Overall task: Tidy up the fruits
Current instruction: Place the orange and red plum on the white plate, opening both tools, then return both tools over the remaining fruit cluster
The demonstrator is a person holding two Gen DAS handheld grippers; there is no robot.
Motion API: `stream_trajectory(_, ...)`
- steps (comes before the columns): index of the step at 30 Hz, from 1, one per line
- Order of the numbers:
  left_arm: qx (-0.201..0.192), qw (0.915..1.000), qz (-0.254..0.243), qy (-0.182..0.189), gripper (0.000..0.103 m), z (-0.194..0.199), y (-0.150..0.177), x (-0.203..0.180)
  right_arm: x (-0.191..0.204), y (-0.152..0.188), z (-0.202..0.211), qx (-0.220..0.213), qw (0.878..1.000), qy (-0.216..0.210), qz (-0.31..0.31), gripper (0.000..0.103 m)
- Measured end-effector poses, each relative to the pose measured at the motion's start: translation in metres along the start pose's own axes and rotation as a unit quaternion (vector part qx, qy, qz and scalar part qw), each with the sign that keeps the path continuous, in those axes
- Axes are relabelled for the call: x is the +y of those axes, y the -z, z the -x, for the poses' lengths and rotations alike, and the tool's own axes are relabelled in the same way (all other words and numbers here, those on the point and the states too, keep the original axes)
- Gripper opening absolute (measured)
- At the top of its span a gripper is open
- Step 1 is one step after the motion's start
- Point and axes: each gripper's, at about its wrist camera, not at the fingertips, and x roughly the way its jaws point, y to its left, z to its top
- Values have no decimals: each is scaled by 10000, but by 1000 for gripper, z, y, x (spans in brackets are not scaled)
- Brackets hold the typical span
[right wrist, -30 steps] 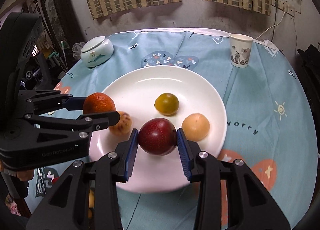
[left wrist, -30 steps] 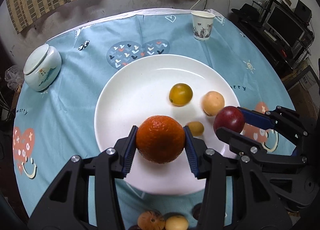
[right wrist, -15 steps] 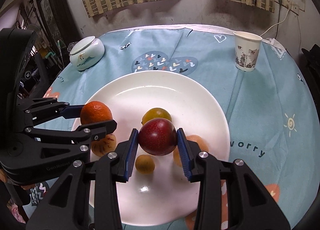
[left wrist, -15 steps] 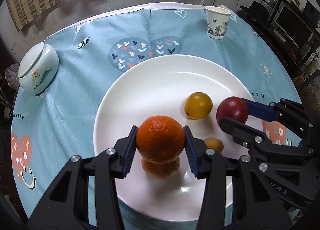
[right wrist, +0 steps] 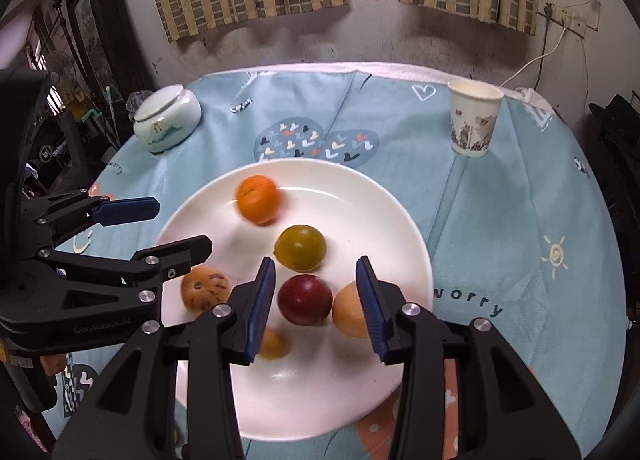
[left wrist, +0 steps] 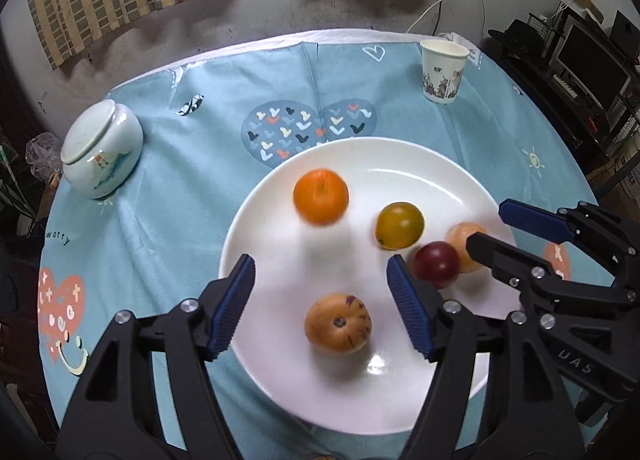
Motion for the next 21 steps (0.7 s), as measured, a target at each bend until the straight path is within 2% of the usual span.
stream_trajectory(6,-297,9995,-91,4,76,47,15,-6,16,19,41,-98,9999,-47,127,43)
stream_trajectory(7,-341,9994,-114,20,77,56,20,-8,21,26,49,-100,9998,-66,163,49)
stream_trajectory(8,-378,9992,-136,30,77,64,24,-10,26,31,56,-131,9997,-67,177,70)
stream_trajectory(9,-414,9990,-167,35,78,71,29,-12,31,38,64,-214,9995,-87,192,71)
stream_trajectory(16,-556,9979,-338,50,85,116,84,-22,69,102,104,-188,9985,-170,493,71)
stream_trajectory(21,-320,9991,-277,68,86,125,130,-20,76,155,107,194,9991,-252,263,71)
